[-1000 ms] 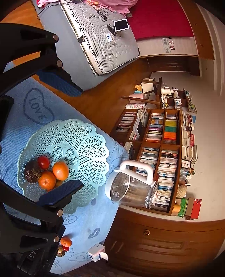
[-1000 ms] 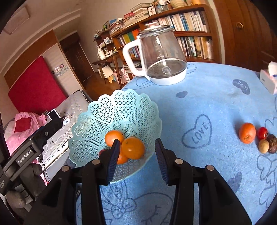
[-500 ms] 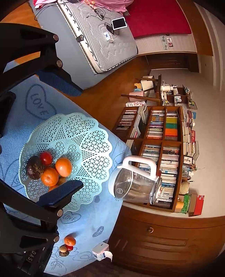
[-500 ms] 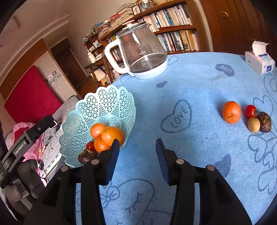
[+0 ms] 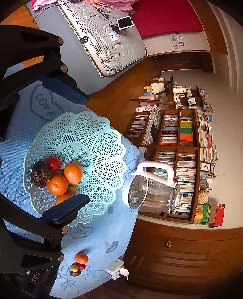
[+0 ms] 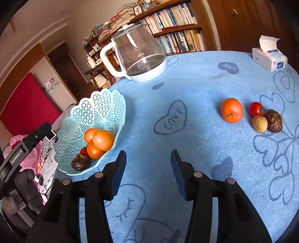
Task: Organize fruits
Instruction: 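Move the right gripper back toward the remaining fruit, then grasp the brown round fruit with the right gripper, then grasp the small orange with the left gripper while the right gripper holds the brown fruit, then carry the small orange into the basket and open the left gripper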
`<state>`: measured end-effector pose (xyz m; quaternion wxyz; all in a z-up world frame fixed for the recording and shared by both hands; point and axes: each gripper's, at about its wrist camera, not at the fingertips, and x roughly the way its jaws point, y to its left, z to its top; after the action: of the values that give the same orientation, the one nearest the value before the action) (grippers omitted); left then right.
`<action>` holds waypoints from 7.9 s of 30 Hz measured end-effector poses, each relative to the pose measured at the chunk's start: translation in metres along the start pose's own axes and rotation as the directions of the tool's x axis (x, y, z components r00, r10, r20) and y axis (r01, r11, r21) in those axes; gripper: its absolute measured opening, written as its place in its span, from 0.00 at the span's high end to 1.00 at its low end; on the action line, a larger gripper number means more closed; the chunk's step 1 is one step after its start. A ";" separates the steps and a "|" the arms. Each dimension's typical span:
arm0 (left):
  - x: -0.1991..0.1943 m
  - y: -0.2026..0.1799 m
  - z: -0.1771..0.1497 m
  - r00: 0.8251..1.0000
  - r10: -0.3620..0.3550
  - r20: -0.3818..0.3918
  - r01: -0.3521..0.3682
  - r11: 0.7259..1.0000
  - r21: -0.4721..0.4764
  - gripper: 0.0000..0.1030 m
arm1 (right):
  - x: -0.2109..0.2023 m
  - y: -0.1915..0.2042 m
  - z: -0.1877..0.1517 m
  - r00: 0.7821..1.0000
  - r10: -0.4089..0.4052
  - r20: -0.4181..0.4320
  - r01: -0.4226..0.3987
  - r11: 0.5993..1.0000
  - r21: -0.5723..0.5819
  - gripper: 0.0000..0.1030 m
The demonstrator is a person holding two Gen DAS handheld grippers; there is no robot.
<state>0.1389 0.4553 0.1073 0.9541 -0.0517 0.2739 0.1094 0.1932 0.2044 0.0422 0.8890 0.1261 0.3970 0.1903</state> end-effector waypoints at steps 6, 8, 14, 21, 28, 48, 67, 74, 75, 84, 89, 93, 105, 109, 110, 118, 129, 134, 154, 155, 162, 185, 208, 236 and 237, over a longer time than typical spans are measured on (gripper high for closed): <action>0.001 -0.007 -0.003 1.000 -0.004 -0.005 0.004 1.000 0.017 0.05 | -0.001 -0.014 -0.003 1.000 -0.012 -0.001 0.013 1.000 0.027 0.52; 0.002 -0.010 -0.004 1.000 -0.007 -0.008 0.007 1.000 0.024 0.05 | -0.002 -0.017 -0.004 1.000 -0.019 -0.003 0.019 0.999 0.034 0.52; 0.002 -0.018 -0.008 1.000 -0.017 -0.014 0.018 0.999 0.049 0.05 | -0.007 -0.024 -0.005 0.999 -0.036 0.000 0.036 0.999 0.034 0.52; 0.004 -0.030 -0.014 0.999 -0.028 -0.024 0.030 0.996 0.082 0.05 | -0.020 -0.041 -0.006 0.997 -0.078 0.011 0.077 0.996 0.032 0.48; 0.004 -0.048 -0.023 0.998 -0.044 -0.035 0.048 0.991 0.127 0.05 | -0.037 -0.080 -0.008 0.989 -0.146 0.016 0.145 0.987 0.072 0.48; -0.002 -0.093 -0.047 0.989 -0.129 -0.074 0.144 0.959 0.245 0.05 | -0.056 -0.171 0.029 0.971 -0.234 0.048 0.214 0.942 0.257 0.48; 0.007 -0.095 -0.049 0.988 -0.122 -0.098 0.144 0.957 0.251 0.05 | -0.010 -0.172 0.054 0.939 -0.343 -0.007 0.341 0.931 0.132 0.47; 0.007 -0.100 -0.052 0.987 -0.123 -0.103 0.146 0.955 0.256 0.05 | -0.010 -0.168 0.048 0.937 -0.350 0.005 0.349 0.934 0.075 0.47; 0.006 -0.101 -0.052 0.987 -0.126 -0.103 0.148 0.955 0.257 0.05 | -0.010 -0.167 0.048 0.934 -0.357 0.004 0.356 0.932 0.070 0.47; -0.003 -0.116 -0.051 0.986 -0.143 -0.091 0.163 0.946 0.279 0.05 | -0.010 -0.162 0.048 0.923 -0.385 0.001 0.385 0.923 0.004 0.59; -0.007 -0.131 -0.048 0.985 -0.153 -0.081 0.170 0.937 0.305 0.05 | -0.025 -0.163 0.039 0.922 -0.388 -0.001 0.388 0.922 -0.003 0.61; -0.008 -0.150 -0.047 0.983 -0.168 -0.075 0.184 0.921 0.343 0.05 | -0.048 -0.174 0.028 0.927 -0.375 0.007 0.374 0.927 0.036 0.61; 0.023 -0.224 -0.047 0.962 -0.230 -0.148 0.270 0.881 0.389 0.05 | -0.080 -0.197 0.002 0.954 -0.299 0.029 0.293 0.947 0.135 0.61; 0.041 -0.244 -0.042 0.948 -0.259 -0.188 0.313 0.870 0.380 0.16 | -0.080 -0.194 -0.002 0.962 -0.270 0.035 0.262 0.954 0.144 0.61; 0.046 -0.248 -0.041 0.944 -0.264 -0.200 0.322 0.869 0.374 0.18 | -0.079 -0.194 -0.003 0.963 -0.268 0.033 0.261 0.954 0.146 0.61; 0.081 -0.274 -0.037 0.913 -0.306 -0.271 0.386 0.862 0.327 0.34 | -0.073 -0.191 -0.008 0.956 -0.290 0.031 0.284 0.949 0.137 0.61; 0.108 -0.293 -0.043 0.861 -0.389 -0.328 0.478 0.839 0.261 0.62 | -0.071 -0.192 -0.006 0.957 -0.288 0.031 0.281 0.950 0.135 0.61; 0.111 -0.287 -0.046 0.841 -0.427 -0.332 0.508 0.834 0.216 0.63 | -0.070 -0.193 -0.005 0.959 -0.282 0.032 0.275 0.952 0.134 0.61; 0.090 -0.281 -0.041 0.855 -0.459 -0.241 0.510 0.828 0.232 0.42 | -0.070 -0.197 -0.005 0.968 -0.249 0.036 0.242 0.961 0.138 0.59; 0.091 -0.280 -0.041 0.859 -0.454 -0.236 0.503 0.833 0.228 0.38 | -0.070 -0.197 -0.005 0.968 -0.247 0.035 0.240 0.961 0.139 0.59; 0.099 -0.286 -0.045 0.838 -0.469 -0.279 0.532 0.817 0.223 0.38 | -0.070 -0.197 -0.005 0.967 -0.251 0.036 0.244 0.960 0.138 0.59; 0.092 -0.265 -0.022 0.841 -0.482 -0.246 0.525 0.837 0.155 0.62 | -0.067 -0.194 -0.003 0.965 -0.259 0.035 0.253 0.961 0.115 0.55; 0.032 -0.161 0.015 0.931 -0.360 -0.059 0.364 0.927 0.092 0.62 | -0.074 -0.195 -0.005 0.959 -0.276 0.058 0.266 0.954 0.142 0.61; 0.088 -0.019 0.005 0.992 -0.026 -0.120 0.010 0.991 -0.135 0.61 | -0.073 -0.198 -0.007 0.967 -0.248 0.055 0.237 0.959 0.156 0.61; 0.090 -0.018 0.005 0.991 -0.020 -0.129 0.001 0.990 -0.143 0.60 | -0.073 -0.198 -0.007 0.967 -0.249 0.055 0.239 0.959 0.155 0.61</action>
<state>0.2197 0.4549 0.0640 0.9287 -0.1283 0.3266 0.1200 0.1906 -0.0044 0.0115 0.9079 0.1485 0.3894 0.0445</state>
